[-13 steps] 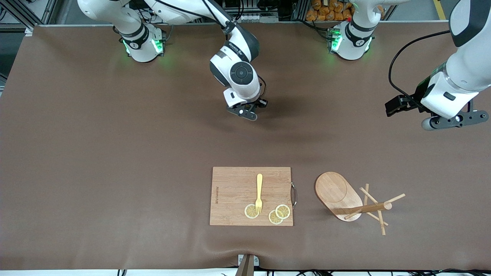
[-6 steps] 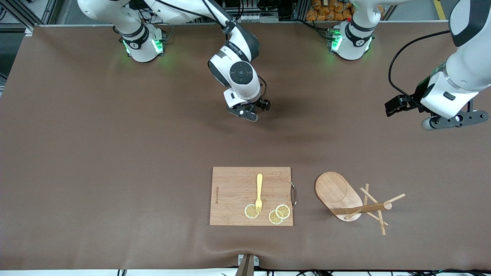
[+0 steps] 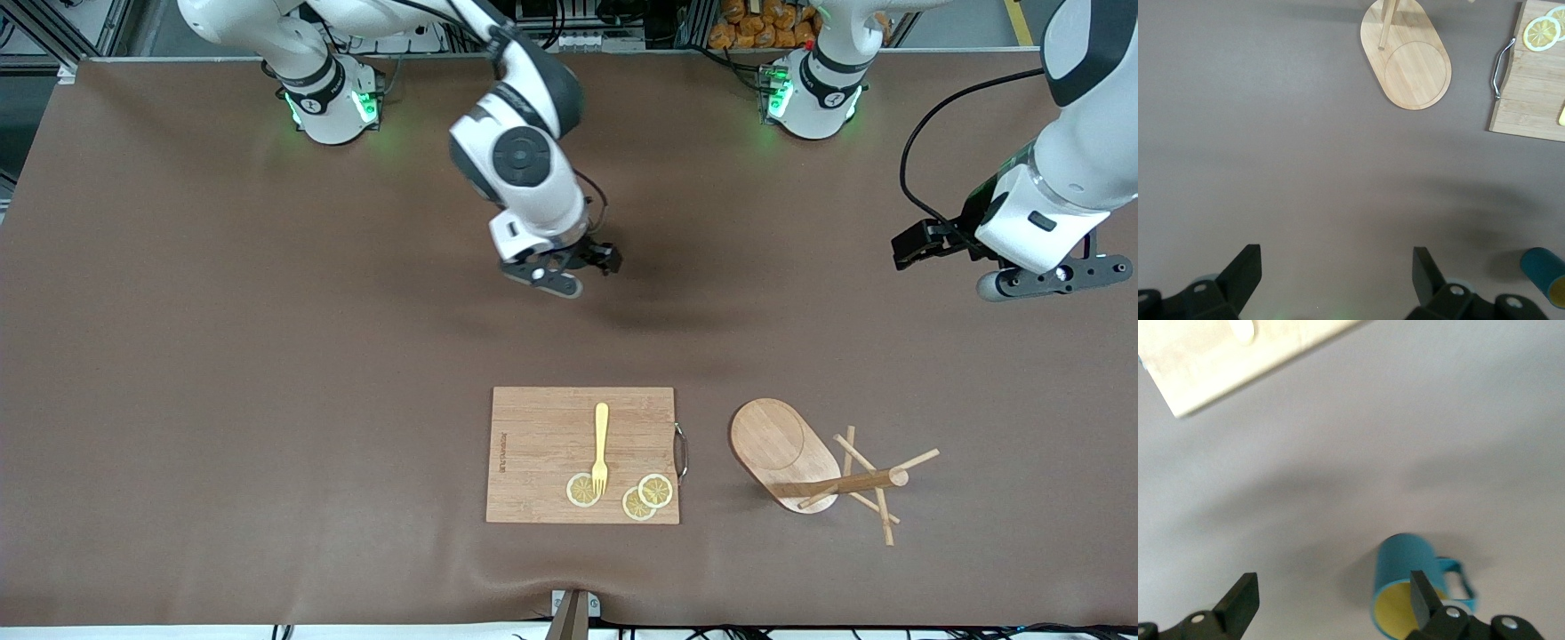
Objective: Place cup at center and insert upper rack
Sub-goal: 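Release the mug and withdraw the right gripper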
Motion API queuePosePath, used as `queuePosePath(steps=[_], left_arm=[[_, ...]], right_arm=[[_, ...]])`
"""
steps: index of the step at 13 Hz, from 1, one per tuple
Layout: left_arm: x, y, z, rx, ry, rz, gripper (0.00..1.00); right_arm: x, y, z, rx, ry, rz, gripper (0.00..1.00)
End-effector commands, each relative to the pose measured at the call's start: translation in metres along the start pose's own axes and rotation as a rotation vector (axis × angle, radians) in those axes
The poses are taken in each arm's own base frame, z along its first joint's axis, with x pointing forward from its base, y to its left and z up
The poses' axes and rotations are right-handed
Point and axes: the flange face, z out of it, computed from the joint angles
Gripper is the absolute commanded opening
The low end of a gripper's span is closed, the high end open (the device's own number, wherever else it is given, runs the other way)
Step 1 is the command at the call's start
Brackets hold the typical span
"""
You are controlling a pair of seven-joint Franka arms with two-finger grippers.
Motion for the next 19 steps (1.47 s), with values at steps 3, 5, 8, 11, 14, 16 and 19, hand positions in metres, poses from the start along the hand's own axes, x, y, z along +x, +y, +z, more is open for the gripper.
queuePosePath(steps=[3,5,8,11,14,16,19], left_arm=[[-0.006,0.005,-0.009,-0.041,0.003,-0.009,1.00],[-0.007,0.011,-0.007,-0.040,0.001,-0.004,1.00],[-0.011,0.025,-0.007,-0.039,0.002,-0.005,1.00],[-0.015,0.037,-0.006,-0.038,-0.002,-0.030,1.00],[-0.022,0.060,-0.006,-0.041,0.000,-0.068,1.00],[-0.030,0.076,-0.008,-0.044,0.002,-0.137,1.00],[-0.053,0.128,-0.004,-0.057,-0.022,-0.252,1.00]], right_arm=[[0.074,0.086,-0.117,-0.017,-0.010,-0.110,1.00],[0.104,0.127,-0.153,-0.019,-0.014,-0.179,1.00],[0.146,0.196,-0.202,-0.038,0.003,-0.224,1.00],[0.175,0.257,-0.245,-0.131,0.102,-0.313,1.00],[0.205,0.319,-0.278,-0.141,0.150,-0.396,1.00],[0.218,0.353,-0.293,-0.157,0.176,-0.378,1.00],[0.227,0.387,-0.307,-0.206,0.206,-0.377,1.00]])
